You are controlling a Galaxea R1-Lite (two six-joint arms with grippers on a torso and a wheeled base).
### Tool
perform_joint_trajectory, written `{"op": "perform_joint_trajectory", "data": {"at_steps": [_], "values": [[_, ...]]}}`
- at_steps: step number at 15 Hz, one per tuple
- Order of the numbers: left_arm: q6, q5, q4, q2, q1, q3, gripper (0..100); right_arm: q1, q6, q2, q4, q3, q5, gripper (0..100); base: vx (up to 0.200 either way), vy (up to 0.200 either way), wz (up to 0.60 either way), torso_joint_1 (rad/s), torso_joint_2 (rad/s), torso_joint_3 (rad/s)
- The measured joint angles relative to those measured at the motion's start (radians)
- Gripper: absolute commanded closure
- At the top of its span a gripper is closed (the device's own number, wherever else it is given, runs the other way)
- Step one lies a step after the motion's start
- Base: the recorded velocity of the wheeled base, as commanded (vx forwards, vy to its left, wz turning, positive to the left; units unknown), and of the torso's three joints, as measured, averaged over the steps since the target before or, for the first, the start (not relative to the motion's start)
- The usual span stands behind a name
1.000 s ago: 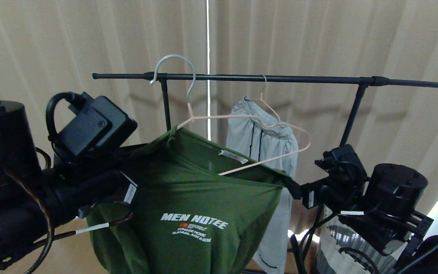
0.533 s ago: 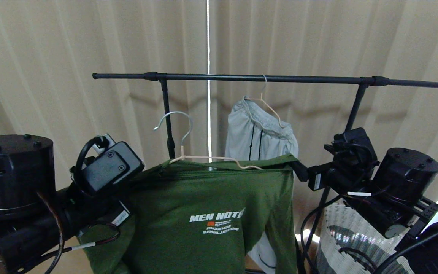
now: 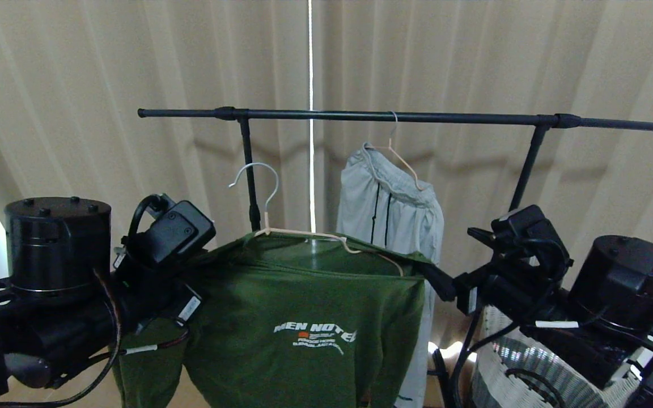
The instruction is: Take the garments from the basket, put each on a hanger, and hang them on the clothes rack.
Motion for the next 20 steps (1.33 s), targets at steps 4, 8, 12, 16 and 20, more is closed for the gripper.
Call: {"op": "perform_joint_trajectory", "data": {"at_steps": [4, 8, 12, 16, 20], "values": [[-0.036, -0.006, -0.081, 0.006, -0.029, 0.022, 100, 0.073, -0.027, -0.073, 0.014, 0.019, 0.070, 0, 0.000, 0.000, 0.00, 0.000, 0.00, 0.000], [-0.062, 0.063, -0.094, 0.029, -0.054, -0.011, 100, 0.112, -0.124, -0.090, 0.029, 0.040, 0.108, 0, 0.000, 0.000, 0.00, 0.000, 0.00, 0.000], [-0.140, 0.103, -0.096, 0.051, -0.070, -0.019, 100, 0.116, -0.132, -0.087, 0.031, 0.030, 0.109, 0, 0.000, 0.000, 0.00, 0.000, 0.00, 0.000], [-0.141, 0.091, -0.094, 0.030, -0.133, -0.007, 100, 0.116, -0.182, -0.016, 0.033, -0.110, 0.107, 0, 0.000, 0.000, 0.00, 0.000, 0.00, 0.000], [-0.139, 0.093, -0.094, 0.025, -0.193, -0.001, 100, 0.116, -0.224, 0.047, 0.047, -0.215, 0.099, 0, 0.000, 0.000, 0.00, 0.000, 0.00, 0.000]]}}
